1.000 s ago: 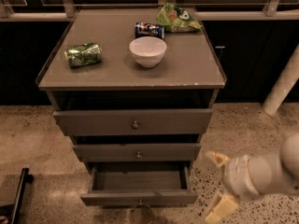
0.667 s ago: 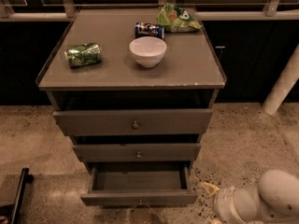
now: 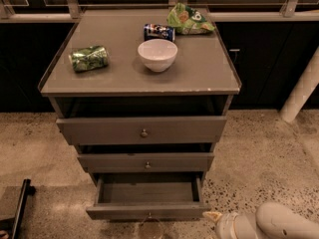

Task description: Close bottom drawer

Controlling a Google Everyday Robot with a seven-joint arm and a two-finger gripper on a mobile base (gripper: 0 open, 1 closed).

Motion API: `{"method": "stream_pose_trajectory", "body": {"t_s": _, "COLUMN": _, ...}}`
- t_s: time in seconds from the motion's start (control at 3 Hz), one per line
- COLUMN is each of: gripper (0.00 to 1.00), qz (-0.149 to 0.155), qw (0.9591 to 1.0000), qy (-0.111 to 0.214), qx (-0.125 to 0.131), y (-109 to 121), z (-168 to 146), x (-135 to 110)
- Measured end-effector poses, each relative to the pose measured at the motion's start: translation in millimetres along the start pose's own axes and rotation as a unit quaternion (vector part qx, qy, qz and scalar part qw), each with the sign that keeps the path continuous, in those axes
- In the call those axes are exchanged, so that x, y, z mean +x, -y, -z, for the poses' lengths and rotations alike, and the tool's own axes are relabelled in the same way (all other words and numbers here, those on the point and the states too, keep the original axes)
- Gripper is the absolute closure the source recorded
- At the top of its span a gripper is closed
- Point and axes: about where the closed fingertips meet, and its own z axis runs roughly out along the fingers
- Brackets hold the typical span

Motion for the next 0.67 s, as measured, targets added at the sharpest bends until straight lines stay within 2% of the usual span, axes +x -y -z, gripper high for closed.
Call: {"method": "stream_pose_trajectory", "body": {"t_s": 0.67, "gripper": 0.70, "qz": 0.000, "qw": 1.0000, "qy": 0.000, "qx": 0.000, "y": 0.0, "z": 0.0, "x": 0.0}}
